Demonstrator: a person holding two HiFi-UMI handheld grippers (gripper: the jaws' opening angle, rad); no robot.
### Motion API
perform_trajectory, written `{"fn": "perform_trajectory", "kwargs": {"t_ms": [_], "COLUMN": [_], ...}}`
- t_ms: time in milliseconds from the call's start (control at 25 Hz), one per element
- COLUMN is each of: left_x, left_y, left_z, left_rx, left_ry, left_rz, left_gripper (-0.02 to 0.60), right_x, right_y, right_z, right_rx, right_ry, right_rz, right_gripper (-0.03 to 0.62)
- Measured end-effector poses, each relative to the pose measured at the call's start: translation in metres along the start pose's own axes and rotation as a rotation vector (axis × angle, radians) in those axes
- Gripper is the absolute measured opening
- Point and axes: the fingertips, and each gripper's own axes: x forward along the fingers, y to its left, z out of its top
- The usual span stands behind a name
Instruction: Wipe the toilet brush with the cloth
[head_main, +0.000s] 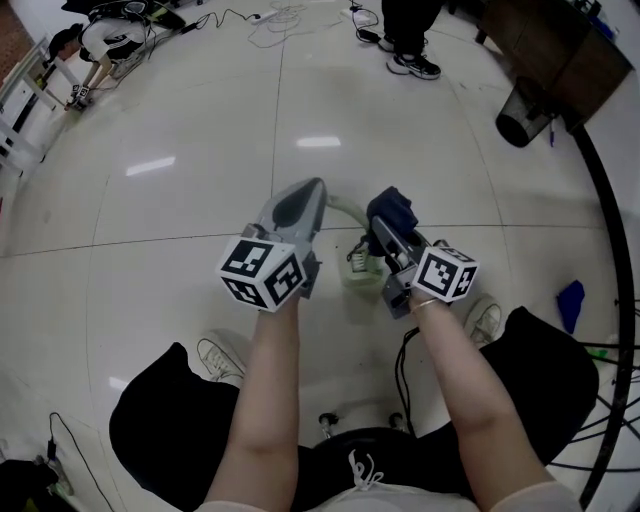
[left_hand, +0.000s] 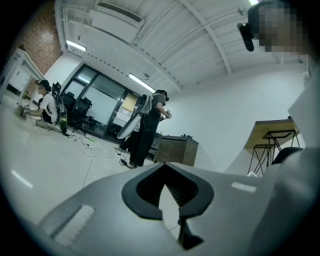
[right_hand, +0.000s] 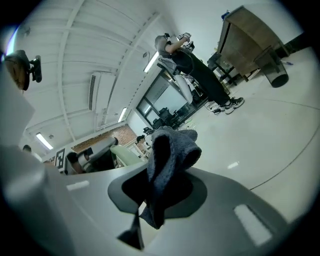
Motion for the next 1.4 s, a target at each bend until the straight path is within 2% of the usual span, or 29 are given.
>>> {"fn": "perform_trajectory", "kwargs": {"t_ms": [120,240,520,600,680,800,880,960,1040,1160,1280,1400], "left_x": [0.000,-0.001,0.000,0.002,0.006,0.008,0.008,0.008,0.009,0.007,0.003,0.000], "left_y": [-0.003,-0.005,-0.005,-0.007,-0.009,-0.009,-0.008,-0.008,-0.009,-0.011,-0.013,-0.017], "left_z": [0.001,-0.001,-0.002,-0.002,0.000,0.001,0.001,0.001,0.001,0.001,0.000,-0.002], "left_rx": [0.020,0.041,0.061,0.055,0.060,0.058,0.043,0.032,0.028,0.015,0.041,0.066], "left_ry": [0.017,0.027,0.037,0.055,0.075,0.084,0.077,0.075,0.076,0.070,0.075,0.077], "left_rz": [-0.002,-0.001,0.009,0.007,0.002,0.006,0.008,0.006,0.003,-0.003,-0.003,-0.011], "left_gripper": [0.006,0.006,0.006,0.006,0.006,0.006,0.006,0.006,0.006,0.006,0.006,0.006], "right_x": [-0.006,-0.012,-0.021,-0.027,-0.035,-0.040,-0.039,-0.036,-0.031,-0.024,-0.016,-0.004], "right_y": [-0.024,-0.054,-0.100,-0.105,-0.106,-0.082,-0.049,-0.007,0.038,0.094,0.121,0.122], "right_z": [-0.024,-0.055,-0.122,-0.134,-0.132,-0.093,-0.053,-0.019,0.002,0.009,-0.006,-0.033], "right_rx": [-0.002,0.002,0.176,0.163,0.050,-0.240,-0.403,-0.510,-0.585,-0.650,-0.639,-0.651], "right_ry": [0.041,0.105,0.200,0.224,0.243,0.198,0.107,0.033,0.006,0.014,0.052,0.135], "right_rz": [-0.013,-0.063,-0.160,-0.189,-0.242,-0.294,-0.271,-0.181,-0.073,0.052,0.097,0.084], "right_gripper": [0.064,0.064,0.064,0.064,0.064,0.063,0.063,0.063,0.063,0.063,0.063,0.063]}}
